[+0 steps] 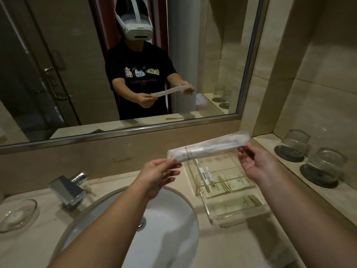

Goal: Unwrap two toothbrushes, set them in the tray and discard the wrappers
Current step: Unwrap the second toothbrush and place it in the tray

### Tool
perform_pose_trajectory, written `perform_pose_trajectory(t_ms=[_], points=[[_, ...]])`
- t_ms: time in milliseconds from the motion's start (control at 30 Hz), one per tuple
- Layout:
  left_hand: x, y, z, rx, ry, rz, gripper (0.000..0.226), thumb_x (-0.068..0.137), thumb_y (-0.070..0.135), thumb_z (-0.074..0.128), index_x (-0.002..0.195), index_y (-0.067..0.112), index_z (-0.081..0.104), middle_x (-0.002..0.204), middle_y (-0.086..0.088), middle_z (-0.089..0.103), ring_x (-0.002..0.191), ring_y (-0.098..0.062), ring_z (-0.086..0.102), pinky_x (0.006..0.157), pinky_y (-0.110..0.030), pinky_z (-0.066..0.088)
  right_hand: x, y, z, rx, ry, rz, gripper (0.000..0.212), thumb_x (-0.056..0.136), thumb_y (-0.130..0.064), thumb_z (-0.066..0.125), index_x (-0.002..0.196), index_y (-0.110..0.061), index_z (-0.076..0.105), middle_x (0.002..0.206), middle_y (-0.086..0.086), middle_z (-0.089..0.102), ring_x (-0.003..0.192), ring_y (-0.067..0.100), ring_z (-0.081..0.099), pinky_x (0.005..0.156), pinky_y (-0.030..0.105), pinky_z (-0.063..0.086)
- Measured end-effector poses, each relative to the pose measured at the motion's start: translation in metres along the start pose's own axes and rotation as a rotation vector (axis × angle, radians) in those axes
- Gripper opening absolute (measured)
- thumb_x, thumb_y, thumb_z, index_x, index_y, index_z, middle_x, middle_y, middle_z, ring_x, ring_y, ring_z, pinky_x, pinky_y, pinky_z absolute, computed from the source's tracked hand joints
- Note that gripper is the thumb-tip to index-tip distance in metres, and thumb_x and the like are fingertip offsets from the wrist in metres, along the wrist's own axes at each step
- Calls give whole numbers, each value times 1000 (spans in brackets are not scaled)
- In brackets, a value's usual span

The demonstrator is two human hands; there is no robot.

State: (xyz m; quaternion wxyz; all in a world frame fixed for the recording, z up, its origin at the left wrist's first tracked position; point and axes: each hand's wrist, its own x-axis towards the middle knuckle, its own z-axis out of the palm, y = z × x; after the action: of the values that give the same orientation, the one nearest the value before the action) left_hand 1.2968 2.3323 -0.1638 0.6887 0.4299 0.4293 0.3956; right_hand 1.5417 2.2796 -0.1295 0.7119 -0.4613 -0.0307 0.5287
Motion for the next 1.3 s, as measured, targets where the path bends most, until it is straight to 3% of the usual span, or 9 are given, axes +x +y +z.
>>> perform_pose_trajectory(t_ms=[233,333,433,533,600,700,933,1133,1300], points=[[13,23,25,-216,270,181,10,87,13,60,77,11,60,70,-6,66,59,-14,65,47,-19,52,-5,59,-45,82,35,151,14,90,-11,55,93,2,60,81,10,63,72,15,63,56,24,58],[16,26,30,-93,309,257,18,87,14,61,69,12,60,67,-5,61,62,-16,58,51,-22,52,-8,94,-64,-247,181,186,9,91,-8,53,91,0,57,80,12,63,78,25,68,62,36,56],[16,26,29,54,304,281,20,85,15,64,66,11,61,67,-5,62,61,-16,58,53,-23,50,-12,93,-60,-663,333,-117,22,86,-13,56,108,-11,60,107,9,61,100,33,59,83,44,49],[14,29,31,121,275,262,19,83,15,67,65,11,64,57,0,64,48,-10,60,40,-17,45,-24,68,-23,-790,59,-442,37,80,-26,68,116,-20,62,112,-1,63,100,15,57,82,28,43],[11,34,36,139,209,245,16,81,15,68,66,9,65,47,5,64,40,-4,59,38,-14,43,-31,59,7,-864,-222,-437,38,75,-29,73,110,-16,66,103,-4,67,95,9,61,75,18,45],[7,38,44,138,133,215,15,81,17,69,69,7,65,44,5,63,39,-6,58,38,-14,43,-36,60,35,-804,-456,-296,7,77,-16,72,84,-16,72,83,-2,73,77,9,65,62,15,48],[2,25,45,-163,9,74,13,83,18,66,76,7,63,52,1,65,50,-11,60,48,-18,50,-32,78,36,-417,-406,-107,7,76,0,68,70,-4,67,56,4,70,50,12,65,50,19,51],[3,18,42,-78,63,149,15,83,22,66,75,10,61,61,-2,66,47,-11,62,44,-20,50,-30,79,33,-461,-411,-77,7,76,-2,68,69,-5,68,57,4,71,52,13,66,51,19,52],[7,15,42,46,93,234,8,77,18,72,71,15,67,66,0,68,63,-19,61,57,-30,51,-22,77,32,-515,-406,-86,13,77,-2,68,65,-8,70,58,4,71,54,14,65,54,20,52]])
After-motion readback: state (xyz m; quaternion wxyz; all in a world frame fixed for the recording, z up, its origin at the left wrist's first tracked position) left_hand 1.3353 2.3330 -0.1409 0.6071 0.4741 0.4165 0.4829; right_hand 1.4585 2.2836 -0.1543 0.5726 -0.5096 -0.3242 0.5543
